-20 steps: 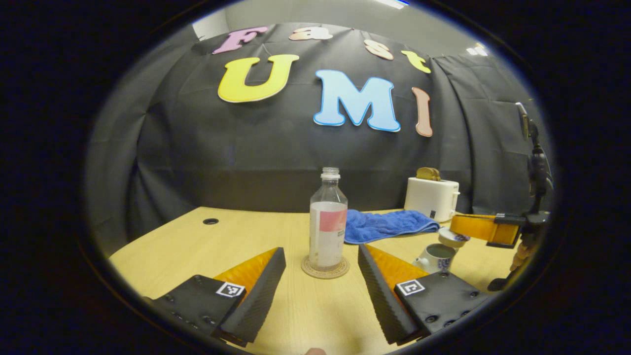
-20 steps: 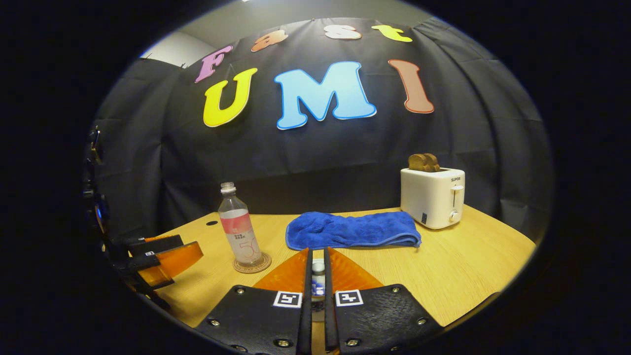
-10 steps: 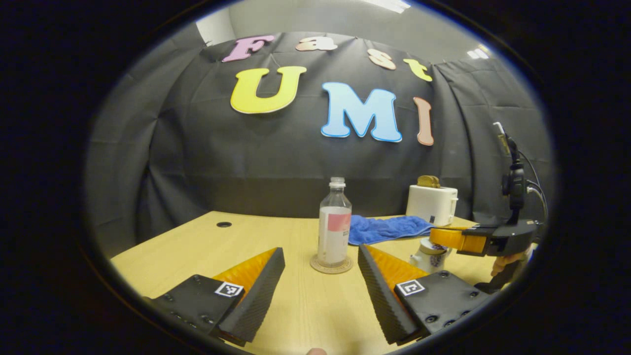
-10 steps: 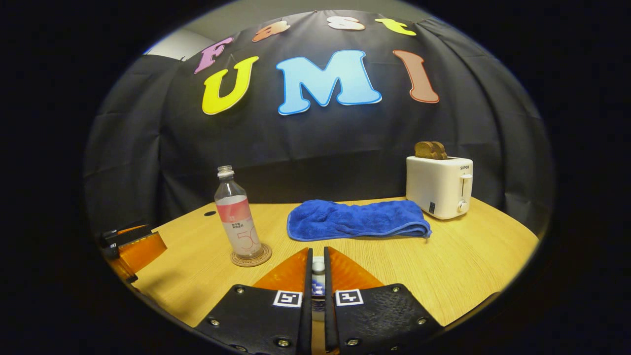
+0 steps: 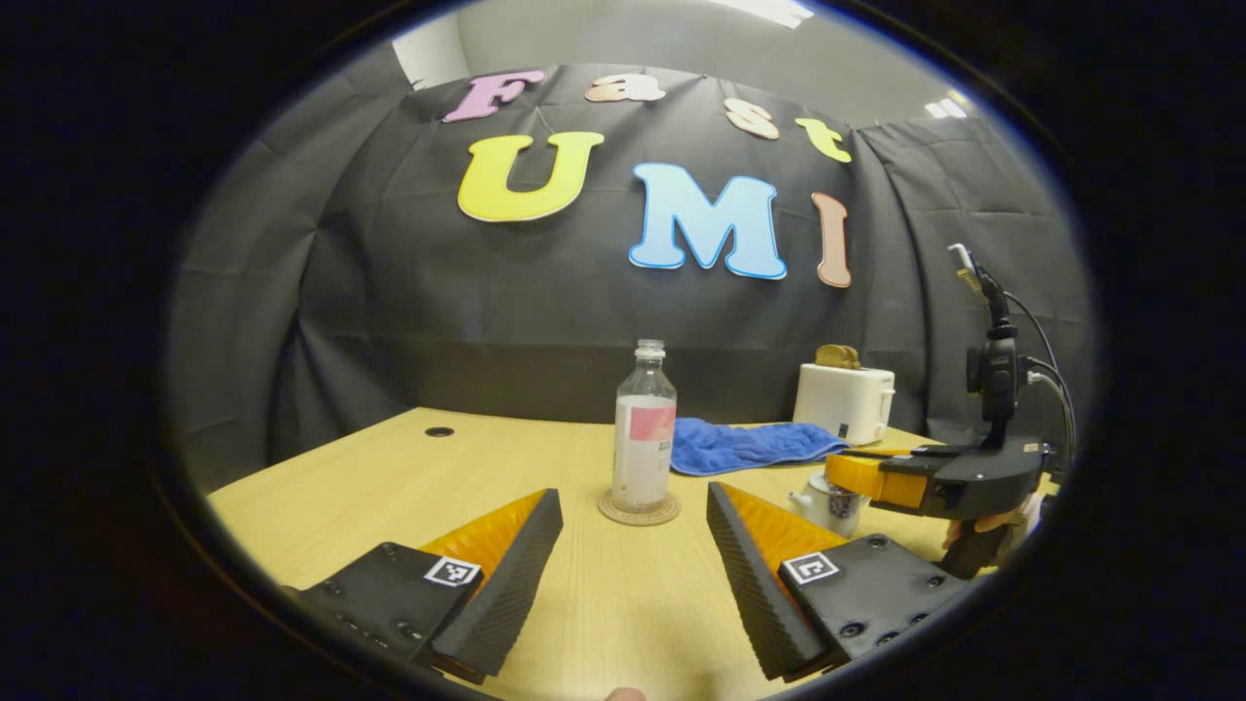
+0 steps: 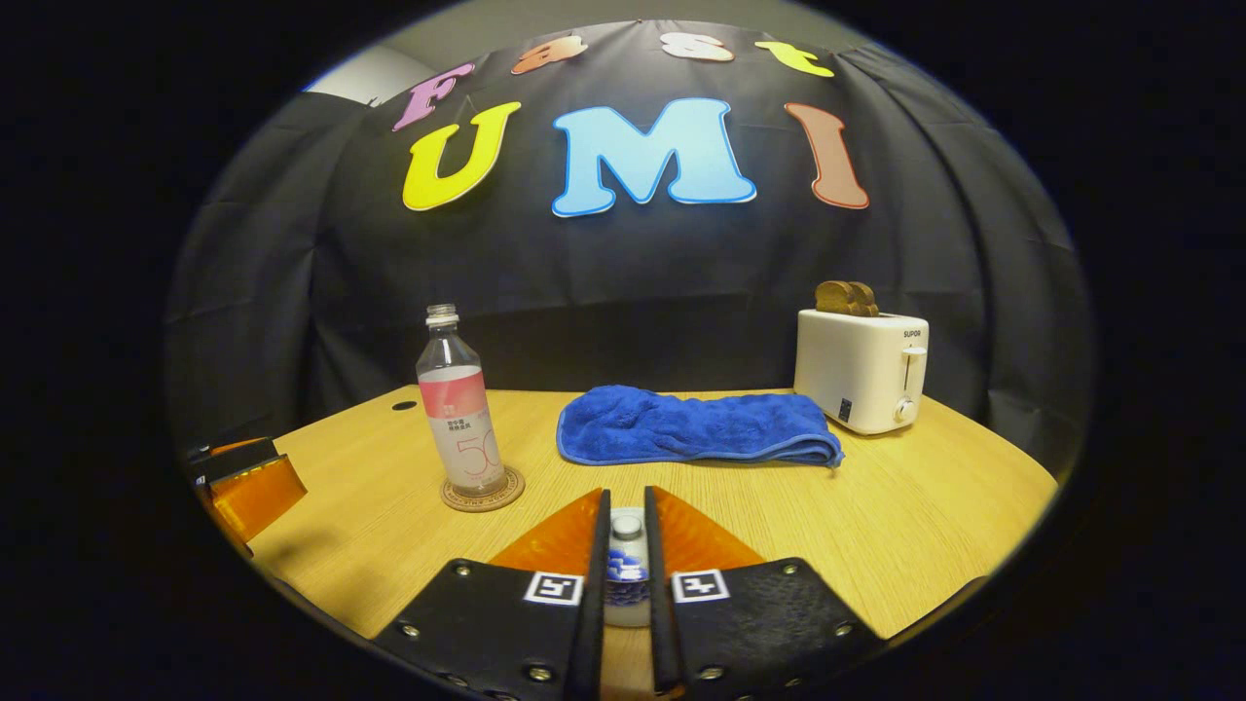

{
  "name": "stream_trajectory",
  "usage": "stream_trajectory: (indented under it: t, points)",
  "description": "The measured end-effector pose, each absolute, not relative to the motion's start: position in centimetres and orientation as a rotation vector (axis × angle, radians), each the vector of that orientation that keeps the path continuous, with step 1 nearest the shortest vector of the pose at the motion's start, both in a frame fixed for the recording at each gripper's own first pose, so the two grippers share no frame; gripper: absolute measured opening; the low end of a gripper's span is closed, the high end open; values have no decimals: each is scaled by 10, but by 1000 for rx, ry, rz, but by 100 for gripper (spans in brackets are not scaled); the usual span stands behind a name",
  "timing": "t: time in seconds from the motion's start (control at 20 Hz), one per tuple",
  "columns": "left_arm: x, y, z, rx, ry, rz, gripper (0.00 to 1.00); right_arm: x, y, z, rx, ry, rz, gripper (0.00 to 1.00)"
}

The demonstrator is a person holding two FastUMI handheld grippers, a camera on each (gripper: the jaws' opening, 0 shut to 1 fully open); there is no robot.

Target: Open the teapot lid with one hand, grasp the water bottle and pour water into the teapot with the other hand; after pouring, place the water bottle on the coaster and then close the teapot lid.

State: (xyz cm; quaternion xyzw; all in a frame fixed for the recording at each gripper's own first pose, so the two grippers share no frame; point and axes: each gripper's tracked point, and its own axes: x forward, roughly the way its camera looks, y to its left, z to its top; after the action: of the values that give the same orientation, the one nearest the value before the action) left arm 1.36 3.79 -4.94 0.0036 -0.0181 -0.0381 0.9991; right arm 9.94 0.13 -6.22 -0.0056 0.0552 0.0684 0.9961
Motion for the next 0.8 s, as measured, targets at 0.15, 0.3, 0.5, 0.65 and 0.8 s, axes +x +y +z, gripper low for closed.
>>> stream_trajectory:
  t: [0.15, 0.3, 0.5, 0.65, 0.8]
  points:
    - [7, 42, -53, 25, -45, -39, 100, 89, 0, -49, -4, 44, 101, 40]
    - [-3, 41, -54, 42, -66, -12, 100, 61, 11, -29, 0, -47, 83, 40]
    - [-14, 38, -54, 95, -92, 10, 100, 26, 37, -26, -9, -115, 106, 40]
    - [-10, 34, -58, 117, -101, 24, 100, 18, 47, -39, -46, -121, 99, 40]
    - [-12, 34, -58, 126, -107, 37, 100, 18, 55, -53, -65, -94, 108, 40]
